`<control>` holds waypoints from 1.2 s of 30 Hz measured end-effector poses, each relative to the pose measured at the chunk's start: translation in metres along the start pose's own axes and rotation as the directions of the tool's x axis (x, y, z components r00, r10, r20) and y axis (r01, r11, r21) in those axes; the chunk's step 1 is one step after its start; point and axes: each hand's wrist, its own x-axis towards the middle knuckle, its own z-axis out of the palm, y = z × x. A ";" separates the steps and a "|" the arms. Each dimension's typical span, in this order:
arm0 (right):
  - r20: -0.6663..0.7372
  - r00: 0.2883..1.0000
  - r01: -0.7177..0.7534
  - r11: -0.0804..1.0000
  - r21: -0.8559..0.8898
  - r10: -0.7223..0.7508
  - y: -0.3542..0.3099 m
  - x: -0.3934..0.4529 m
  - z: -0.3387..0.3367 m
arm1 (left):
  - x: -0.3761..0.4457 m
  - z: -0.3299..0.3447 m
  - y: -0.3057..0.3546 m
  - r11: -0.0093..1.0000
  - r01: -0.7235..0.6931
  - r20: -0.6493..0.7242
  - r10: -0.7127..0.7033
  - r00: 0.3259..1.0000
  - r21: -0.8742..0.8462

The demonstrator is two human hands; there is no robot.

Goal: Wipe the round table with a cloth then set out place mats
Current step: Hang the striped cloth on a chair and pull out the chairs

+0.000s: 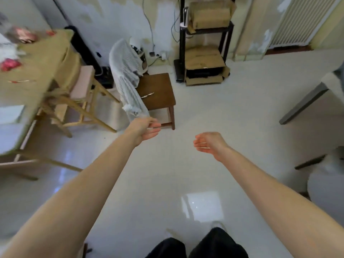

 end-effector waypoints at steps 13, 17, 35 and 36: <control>0.134 0.991 0.014 0.989 -0.149 0.006 -0.116 0.147 0.262 | 0.107 -0.225 0.093 0.983 -0.039 -0.208 0.000 0.978 -0.182; 0.127 0.988 -0.072 0.990 -0.119 0.087 -0.153 0.197 0.324 | 0.153 -0.257 0.135 0.989 0.017 -0.210 -0.048 0.977 -0.149; -0.101 0.924 -0.269 0.814 0.515 0.369 -0.239 0.356 0.541 | 0.445 -0.390 0.328 0.975 0.101 0.064 -0.116 0.991 0.196; -0.133 0.905 -0.267 0.785 0.559 0.403 -0.240 0.362 0.548 | 0.461 -0.390 0.339 0.969 0.098 0.081 -0.119 0.990 0.226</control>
